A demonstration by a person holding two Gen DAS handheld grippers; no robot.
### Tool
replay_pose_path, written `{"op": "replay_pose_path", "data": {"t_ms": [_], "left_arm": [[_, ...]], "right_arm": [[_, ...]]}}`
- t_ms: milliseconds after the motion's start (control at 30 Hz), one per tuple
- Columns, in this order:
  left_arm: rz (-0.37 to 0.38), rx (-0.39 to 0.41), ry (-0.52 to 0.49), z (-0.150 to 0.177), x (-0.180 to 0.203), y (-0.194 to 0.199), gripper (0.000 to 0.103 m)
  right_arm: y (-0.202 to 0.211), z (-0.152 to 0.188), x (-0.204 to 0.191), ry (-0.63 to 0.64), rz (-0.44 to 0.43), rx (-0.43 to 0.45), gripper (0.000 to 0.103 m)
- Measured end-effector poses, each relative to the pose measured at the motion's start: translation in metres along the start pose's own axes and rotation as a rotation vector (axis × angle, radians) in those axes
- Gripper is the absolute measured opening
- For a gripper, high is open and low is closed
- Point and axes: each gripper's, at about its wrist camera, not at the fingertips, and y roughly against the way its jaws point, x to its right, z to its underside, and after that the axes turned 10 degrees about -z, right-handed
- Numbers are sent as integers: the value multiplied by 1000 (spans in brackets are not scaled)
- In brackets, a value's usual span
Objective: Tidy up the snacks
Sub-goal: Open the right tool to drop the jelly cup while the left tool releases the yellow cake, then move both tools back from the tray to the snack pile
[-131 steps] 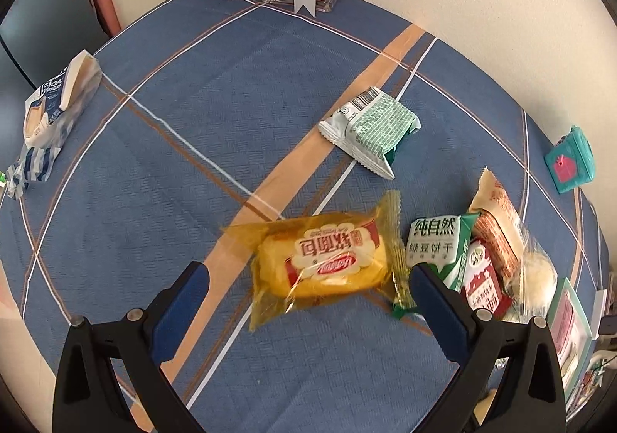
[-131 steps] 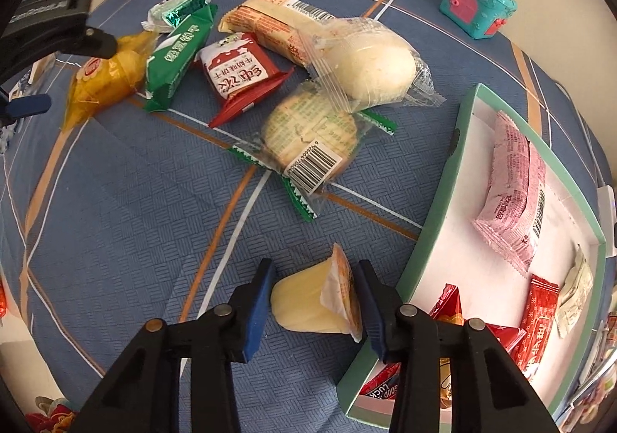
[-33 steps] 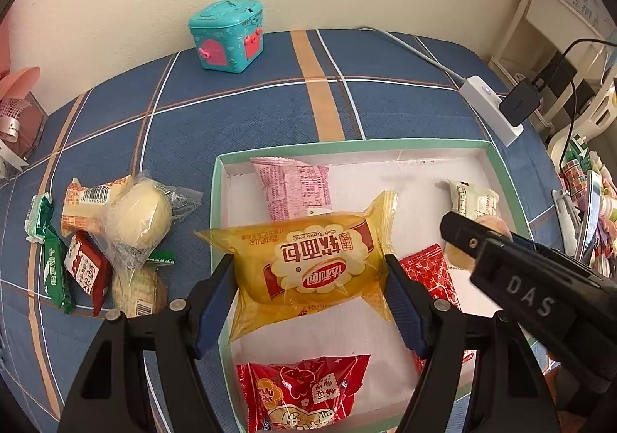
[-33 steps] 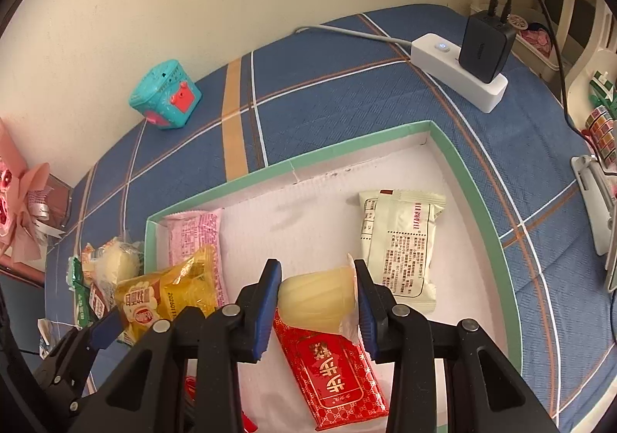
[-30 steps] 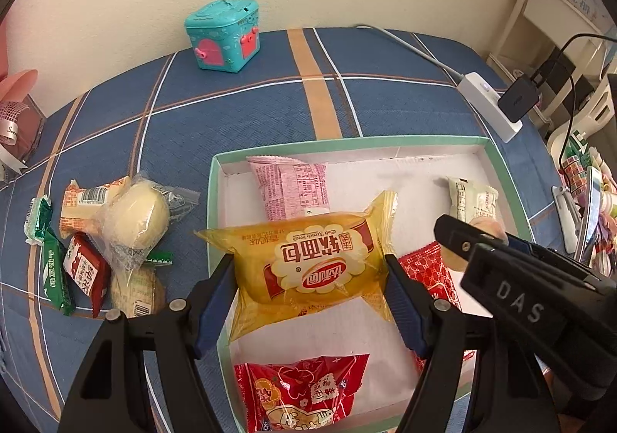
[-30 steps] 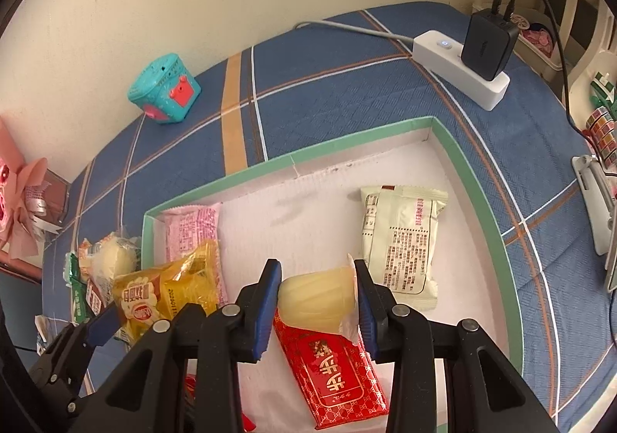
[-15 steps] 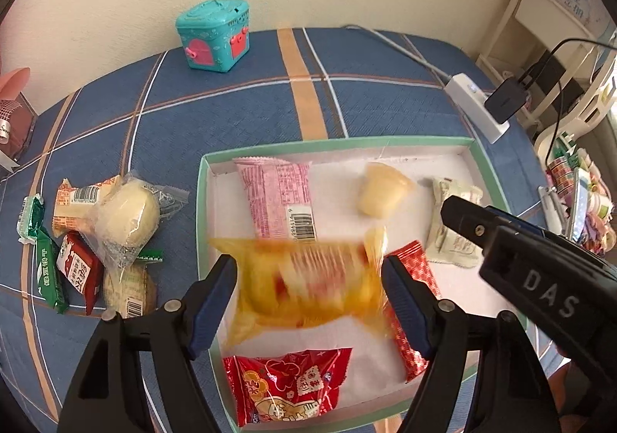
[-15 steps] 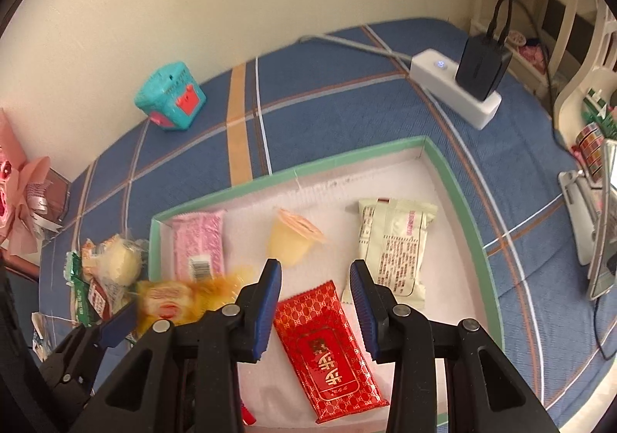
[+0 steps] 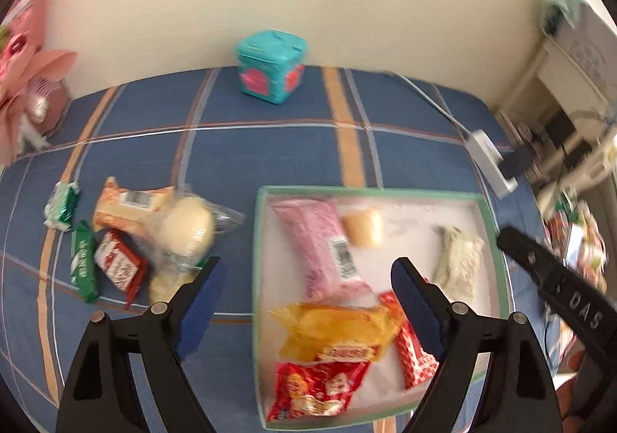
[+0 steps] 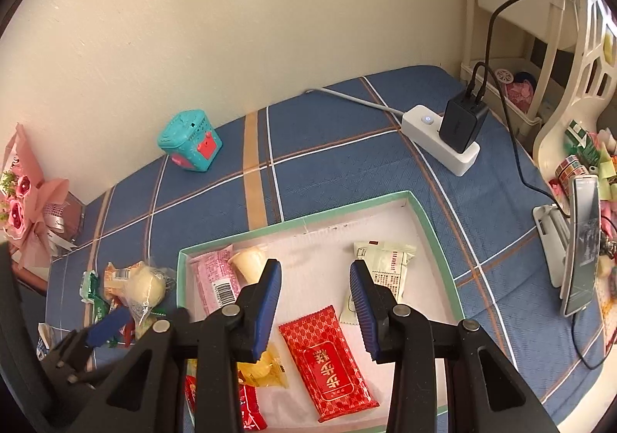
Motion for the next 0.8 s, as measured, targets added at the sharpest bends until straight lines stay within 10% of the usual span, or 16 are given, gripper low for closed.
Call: {"op": "replay_pose_path", "data": {"t_ms": [667,800], "left_arm": [[-63,-36,237,-2,-90,-13,87],[-58,-39,245,-1,-95,-14,87]], "right_arm": [[-39,17,-30,91,2,-114,40],[-40,18,-33,101,11,-116,55]]}}
